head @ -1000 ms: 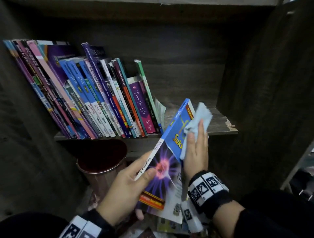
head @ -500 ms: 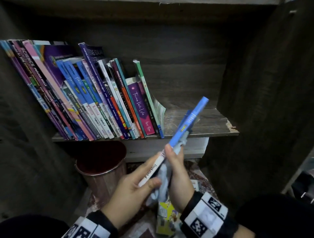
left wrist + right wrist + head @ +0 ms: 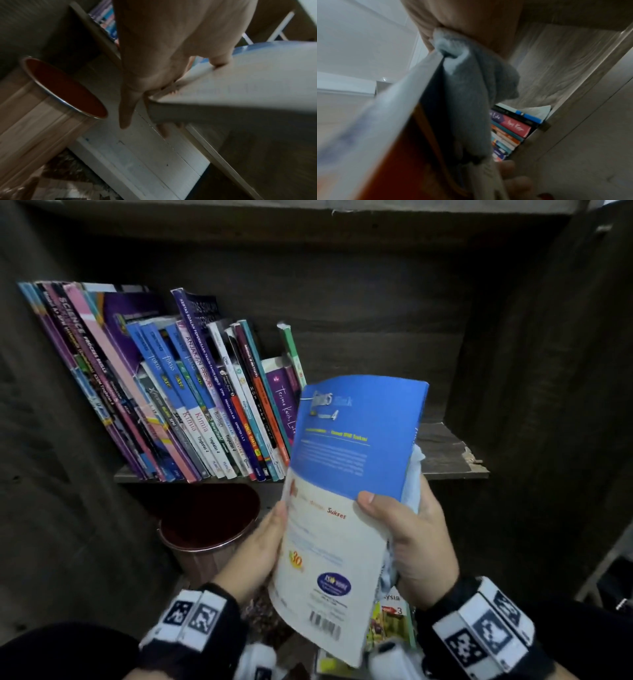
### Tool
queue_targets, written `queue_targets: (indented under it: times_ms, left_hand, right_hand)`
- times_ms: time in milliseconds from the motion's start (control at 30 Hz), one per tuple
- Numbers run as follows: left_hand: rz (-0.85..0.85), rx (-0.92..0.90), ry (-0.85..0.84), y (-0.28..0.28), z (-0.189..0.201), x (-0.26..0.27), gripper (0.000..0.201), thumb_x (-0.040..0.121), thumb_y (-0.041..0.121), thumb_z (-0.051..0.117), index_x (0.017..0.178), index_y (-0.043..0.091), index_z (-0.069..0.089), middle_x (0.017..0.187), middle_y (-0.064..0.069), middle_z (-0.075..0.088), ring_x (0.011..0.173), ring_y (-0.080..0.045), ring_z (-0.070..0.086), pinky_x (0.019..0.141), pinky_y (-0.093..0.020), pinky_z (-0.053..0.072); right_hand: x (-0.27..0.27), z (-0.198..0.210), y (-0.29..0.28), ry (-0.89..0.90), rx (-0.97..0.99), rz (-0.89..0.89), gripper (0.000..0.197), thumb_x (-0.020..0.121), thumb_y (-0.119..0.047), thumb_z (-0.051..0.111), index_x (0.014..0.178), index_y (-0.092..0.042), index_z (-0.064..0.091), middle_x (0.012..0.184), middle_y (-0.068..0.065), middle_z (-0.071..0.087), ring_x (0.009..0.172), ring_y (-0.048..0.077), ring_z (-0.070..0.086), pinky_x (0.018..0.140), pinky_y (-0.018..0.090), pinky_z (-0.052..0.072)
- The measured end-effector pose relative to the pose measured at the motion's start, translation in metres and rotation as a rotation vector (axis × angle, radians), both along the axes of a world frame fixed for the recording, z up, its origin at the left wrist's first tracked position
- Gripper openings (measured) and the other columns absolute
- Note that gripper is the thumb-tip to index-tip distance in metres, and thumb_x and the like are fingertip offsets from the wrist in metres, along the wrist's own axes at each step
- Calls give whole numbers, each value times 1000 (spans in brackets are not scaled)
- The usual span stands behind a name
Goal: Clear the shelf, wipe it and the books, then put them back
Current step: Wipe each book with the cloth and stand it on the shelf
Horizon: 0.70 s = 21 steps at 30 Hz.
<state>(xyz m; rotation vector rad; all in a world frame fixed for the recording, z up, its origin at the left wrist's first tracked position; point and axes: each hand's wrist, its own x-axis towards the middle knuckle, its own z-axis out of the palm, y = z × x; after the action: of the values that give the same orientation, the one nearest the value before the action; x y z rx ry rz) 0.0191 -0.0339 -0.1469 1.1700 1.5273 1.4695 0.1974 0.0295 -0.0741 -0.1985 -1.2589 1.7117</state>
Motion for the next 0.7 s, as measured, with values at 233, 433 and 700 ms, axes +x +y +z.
queue_targets:
  times_ms: [233, 433, 700]
  left_hand:
    - [79, 25, -346, -5, 2, -10, 90, 38, 42, 95, 112, 3, 62, 109, -22, 69, 98, -42, 66, 88, -55, 52]
    - [48, 63, -294, -8, 3, 12, 39, 83, 7, 66, 121, 9, 55, 115, -16, 69, 101, -35, 67, 85, -48, 56]
    - [169, 298, -399, -12, 24, 26, 42, 81, 13, 56, 123, 12, 58, 111, -13, 70, 98, -32, 67, 80, -44, 57]
  right_hand:
    - [11, -18, 47, -195, -35, -247, 51, 75, 20, 62, 117, -9, 57, 98, 6, 73, 85, 23, 70, 69, 35, 55]
    - [10, -38, 58, -331, 8, -378, 55, 77, 16, 65, 112, -27, 59, 94, -6, 73, 86, 16, 70, 67, 32, 57]
    - [-11, -71, 9, -1093, 528, -562, 84, 88, -57, 42, 149, -38, -13, 160, 3, -12, 147, 24, -4, 118, 42, 11]
